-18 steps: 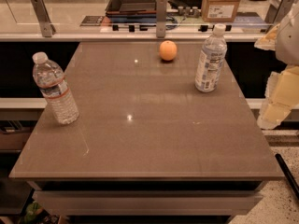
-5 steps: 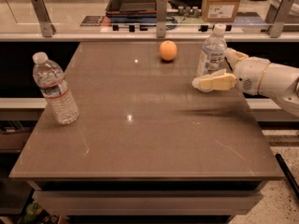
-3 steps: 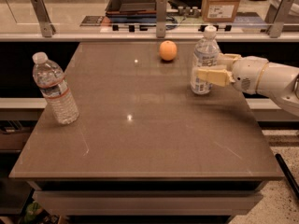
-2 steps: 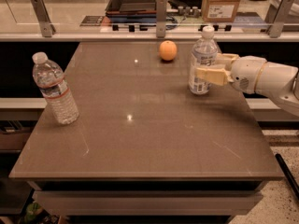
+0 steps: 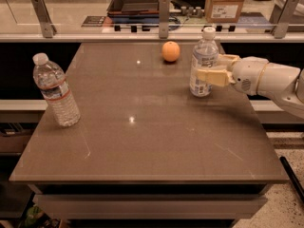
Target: Pick blue plastic bottle
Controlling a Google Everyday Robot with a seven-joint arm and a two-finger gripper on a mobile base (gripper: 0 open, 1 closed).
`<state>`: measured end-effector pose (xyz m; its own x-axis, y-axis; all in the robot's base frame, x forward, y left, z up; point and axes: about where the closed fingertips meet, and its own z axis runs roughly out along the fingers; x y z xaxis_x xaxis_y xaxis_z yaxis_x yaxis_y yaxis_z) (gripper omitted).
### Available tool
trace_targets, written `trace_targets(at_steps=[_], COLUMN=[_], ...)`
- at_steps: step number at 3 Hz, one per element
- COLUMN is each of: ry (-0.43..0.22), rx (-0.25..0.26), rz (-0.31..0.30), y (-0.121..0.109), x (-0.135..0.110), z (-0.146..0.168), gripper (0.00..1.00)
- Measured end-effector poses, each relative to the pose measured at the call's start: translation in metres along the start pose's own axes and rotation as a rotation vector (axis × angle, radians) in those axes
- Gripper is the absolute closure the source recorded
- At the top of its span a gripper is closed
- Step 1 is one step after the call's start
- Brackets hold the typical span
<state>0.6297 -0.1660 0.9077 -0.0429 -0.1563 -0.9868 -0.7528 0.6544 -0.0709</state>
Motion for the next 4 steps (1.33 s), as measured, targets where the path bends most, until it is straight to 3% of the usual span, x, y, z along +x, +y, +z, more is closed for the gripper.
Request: trace_targets(at_steps=[1,2,4], ry=[0.000,0.004,0.022], rx=[0.000,-0.048,-0.034], rz=[0.000,0.039,0.026], y=[0.000,0.001,0.004], x=[0.000,-0.011,-0.059], z=[0.000,0.003,-0.016], gripper=[1.00,1.00,1.00])
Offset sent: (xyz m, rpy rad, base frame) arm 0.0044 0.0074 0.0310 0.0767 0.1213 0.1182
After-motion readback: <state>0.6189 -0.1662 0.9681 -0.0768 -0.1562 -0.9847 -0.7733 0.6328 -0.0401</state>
